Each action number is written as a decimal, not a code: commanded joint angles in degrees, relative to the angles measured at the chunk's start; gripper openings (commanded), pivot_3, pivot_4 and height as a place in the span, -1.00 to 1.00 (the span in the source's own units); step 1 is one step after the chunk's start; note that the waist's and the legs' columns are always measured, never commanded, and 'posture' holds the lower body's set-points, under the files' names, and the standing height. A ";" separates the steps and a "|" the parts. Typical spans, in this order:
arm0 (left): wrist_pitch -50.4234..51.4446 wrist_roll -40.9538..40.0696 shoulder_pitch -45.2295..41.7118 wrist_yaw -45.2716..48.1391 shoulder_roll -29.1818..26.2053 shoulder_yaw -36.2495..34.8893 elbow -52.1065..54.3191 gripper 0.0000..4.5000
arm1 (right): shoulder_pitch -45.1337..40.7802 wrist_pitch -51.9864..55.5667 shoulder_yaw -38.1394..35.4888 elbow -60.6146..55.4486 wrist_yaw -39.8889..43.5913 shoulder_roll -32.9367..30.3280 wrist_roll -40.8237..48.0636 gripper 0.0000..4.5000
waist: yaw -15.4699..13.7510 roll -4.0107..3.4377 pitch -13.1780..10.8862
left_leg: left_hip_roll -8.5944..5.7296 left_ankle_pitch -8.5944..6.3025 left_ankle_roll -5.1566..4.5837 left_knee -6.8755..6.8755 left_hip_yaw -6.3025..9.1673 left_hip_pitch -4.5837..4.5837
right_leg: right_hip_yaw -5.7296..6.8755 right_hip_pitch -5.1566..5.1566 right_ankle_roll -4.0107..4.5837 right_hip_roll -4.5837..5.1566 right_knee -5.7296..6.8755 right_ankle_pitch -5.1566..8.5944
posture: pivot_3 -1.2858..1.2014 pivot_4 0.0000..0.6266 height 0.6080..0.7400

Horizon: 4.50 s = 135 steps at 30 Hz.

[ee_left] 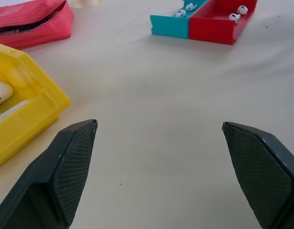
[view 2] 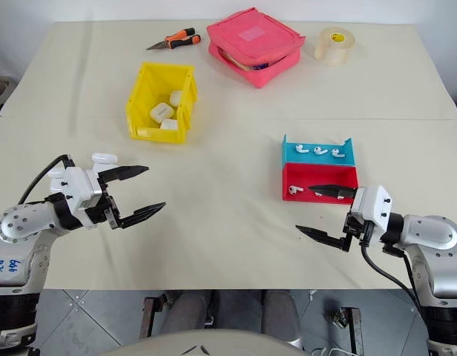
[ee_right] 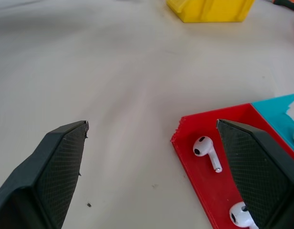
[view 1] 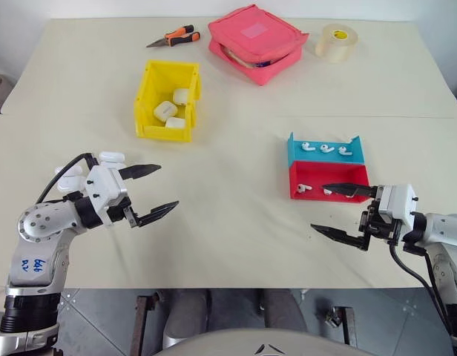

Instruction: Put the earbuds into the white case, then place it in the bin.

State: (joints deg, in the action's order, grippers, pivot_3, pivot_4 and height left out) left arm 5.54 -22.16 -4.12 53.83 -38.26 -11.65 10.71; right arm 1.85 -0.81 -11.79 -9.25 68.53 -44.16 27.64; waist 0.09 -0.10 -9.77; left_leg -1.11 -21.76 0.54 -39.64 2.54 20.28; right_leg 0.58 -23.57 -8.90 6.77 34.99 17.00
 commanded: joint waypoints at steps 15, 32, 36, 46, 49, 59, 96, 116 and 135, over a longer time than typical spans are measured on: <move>15.73 -1.17 25.20 -30.42 12.65 -23.00 16.86 0.98 | -15.52 -0.57 8.90 -1.45 -2.09 11.15 1.39 1.00 | -0.51 0.01 -0.01 | 0.30 -0.03 0.05 0.00 0.08 0.00 | 0.00 0.02 0.00 0.03 -0.06 0.00 | 0.03 -0.52 1.00; 71.04 -5.99 -4.37 -50.39 -1.48 -22.75 16.38 0.98 | -14.32 7.06 9.73 -5.79 -3.51 9.13 2.81 1.00 | -0.58 0.02 0.00 | -0.07 -0.05 0.03 -0.02 0.18 0.00 | 0.06 -0.03 0.02 0.04 0.09 0.01 | 0.03 -0.52 1.00; 80.55 -3.86 -12.98 -51.24 -4.13 -20.63 10.82 0.98 | -13.63 7.35 9.91 -6.47 -3.79 9.41 2.54 1.00 | 0.32 0.02 -0.01 | -0.08 -0.04 0.05 0.03 0.14 -0.02 | 0.06 -0.05 0.02 0.04 0.10 0.01 | 0.03 -0.52 1.00; 82.81 0.85 -17.78 -49.39 -7.02 -18.66 3.47 0.98 | -11.81 6.27 9.50 -7.44 -6.76 10.23 1.71 1.00 | 0.52 0.03 -0.01 | -0.03 0.00 0.14 0.03 0.13 -0.01 | 0.07 -0.11 0.02 0.00 0.11 0.01 | 0.03 -0.52 1.00; 82.06 1.31 -18.31 -48.07 -6.99 -17.78 0.87 0.98 | -11.55 5.87 9.62 -7.46 -7.24 10.39 1.39 1.00 | 0.21 0.03 -0.01 | -0.03 0.00 0.16 0.03 0.12 -0.01 | 0.07 -0.11 0.02 0.00 0.11 0.01 | 0.03 -0.52 1.00; 76.19 4.25 -20.37 -45.79 -7.45 -14.24 -7.19 0.98 | -11.16 5.00 9.57 -7.81 -8.84 10.81 0.55 1.00 | 0.07 0.03 -0.01 | -0.05 0.00 0.16 0.01 0.11 -0.01 | 0.07 -0.11 0.02 0.01 0.14 0.01 | 0.03 -0.52 1.00; 83.79 2.85 -10.19 -39.75 -6.71 -18.44 4.69 0.99 | -11.80 4.94 10.05 -6.86 -9.37 11.15 0.16 1.00 | 0.27 0.01 0.00 | -0.06 -0.01 0.14 -0.01 0.05 -0.04 | 0.00 -0.16 0.03 0.07 0.33 0.02 | 0.03 -0.52 1.00; 75.16 3.02 -10.44 -34.08 -10.89 -13.29 -2.71 0.99 | -12.11 5.23 9.97 -7.31 -10.33 11.50 -0.17 1.00 | 0.02 -0.02 0.01 | -0.07 0.00 0.16 -0.02 0.06 -0.07 | 0.01 -0.14 0.05 0.10 0.34 0.03 | 0.03 -0.52 1.00; 76.79 0.49 -7.21 -30.88 -8.33 -18.70 2.15 0.49 | -12.43 4.63 9.58 -6.39 -10.79 11.53 -0.59 1.00 | 0.62 -0.09 0.04 | -0.03 0.00 0.16 0.02 0.01 -0.08 | -0.03 -0.22 0.11 0.07 0.45 0.06 | 0.03 -0.52 1.00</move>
State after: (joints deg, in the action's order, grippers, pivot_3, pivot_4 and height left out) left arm 81.62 -20.51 -12.46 22.48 -47.87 -28.32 10.99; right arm -10.01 4.85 -1.13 -14.50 57.57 -32.37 26.47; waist 0.72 -0.20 -9.73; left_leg -1.15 -21.76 0.69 -39.61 2.55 20.20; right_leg 0.55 -23.79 -8.80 6.87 35.43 17.06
